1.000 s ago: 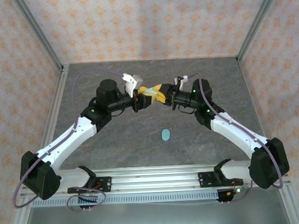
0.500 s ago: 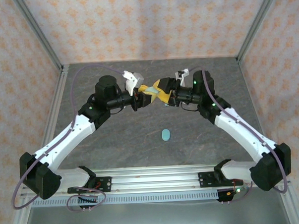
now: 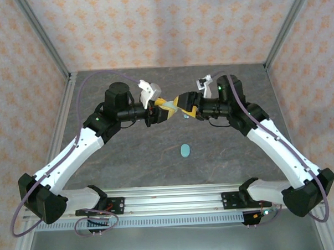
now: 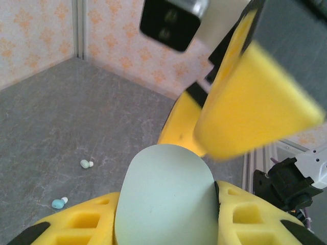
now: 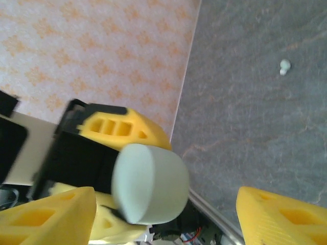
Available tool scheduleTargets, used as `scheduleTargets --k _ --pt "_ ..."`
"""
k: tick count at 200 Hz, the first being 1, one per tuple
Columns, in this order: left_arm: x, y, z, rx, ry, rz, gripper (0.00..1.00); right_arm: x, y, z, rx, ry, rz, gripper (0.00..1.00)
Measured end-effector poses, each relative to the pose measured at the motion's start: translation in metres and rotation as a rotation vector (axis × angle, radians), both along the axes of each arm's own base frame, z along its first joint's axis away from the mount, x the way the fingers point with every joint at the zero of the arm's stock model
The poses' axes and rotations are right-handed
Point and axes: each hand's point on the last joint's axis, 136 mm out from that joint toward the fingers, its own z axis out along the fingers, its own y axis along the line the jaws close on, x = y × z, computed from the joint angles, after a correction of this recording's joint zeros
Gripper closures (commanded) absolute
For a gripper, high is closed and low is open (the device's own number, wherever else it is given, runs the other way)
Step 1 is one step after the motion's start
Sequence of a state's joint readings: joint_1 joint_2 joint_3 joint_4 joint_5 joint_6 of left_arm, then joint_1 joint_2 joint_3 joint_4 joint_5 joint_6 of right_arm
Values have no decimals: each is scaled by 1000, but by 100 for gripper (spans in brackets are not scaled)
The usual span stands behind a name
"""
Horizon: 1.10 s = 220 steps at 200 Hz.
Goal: Insert the wireless bluetooth earbuds into the charging case
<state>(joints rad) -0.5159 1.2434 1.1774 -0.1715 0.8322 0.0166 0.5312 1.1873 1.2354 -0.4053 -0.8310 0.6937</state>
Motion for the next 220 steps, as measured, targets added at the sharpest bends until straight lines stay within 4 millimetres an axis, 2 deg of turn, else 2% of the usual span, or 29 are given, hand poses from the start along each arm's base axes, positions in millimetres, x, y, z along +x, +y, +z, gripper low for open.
scheduleTargets --k 22,49,71,100,109,113,116,119,125,137,162,200,220 --pt "0 0 1 -7 2 -1 83 -5 6 -4 16 41 14 32" --pt "0 -1 3 -14 5 0 83 -3 13 2 74 62 21 51" --pt "0 -1 3 -14 7 -1 83 -1 18 5 117 79 29 59" --pt "4 4 2 -10 9 14 82 5 22 2 162 127 13 76" --pt "5 5 1 -8 12 20 76 7 23 2 175 138 11 80" --pt "5 5 1 -7 12 22 70 7 23 2 180 142 9 82" --pt "6 6 1 -7 12 24 61 8 24 1 185 148 7 83" --pt "6 6 0 -6 12 26 54 8 24 1 189 150 7 84" --pt "7 7 0 -2 9 29 45 9 24 1 196 158 5 84" --pt "7 7 2 0 1 30 39 10 26 3 211 169 5 85" --pt "2 11 14 4 -44 52 37 10 28 3 230 198 5 86" --pt "-7 35 50 -55 -150 134 39 16 25 8 266 220 -19 87" --pt "-9 42 51 -83 -184 155 39 18 23 10 285 231 -31 87"
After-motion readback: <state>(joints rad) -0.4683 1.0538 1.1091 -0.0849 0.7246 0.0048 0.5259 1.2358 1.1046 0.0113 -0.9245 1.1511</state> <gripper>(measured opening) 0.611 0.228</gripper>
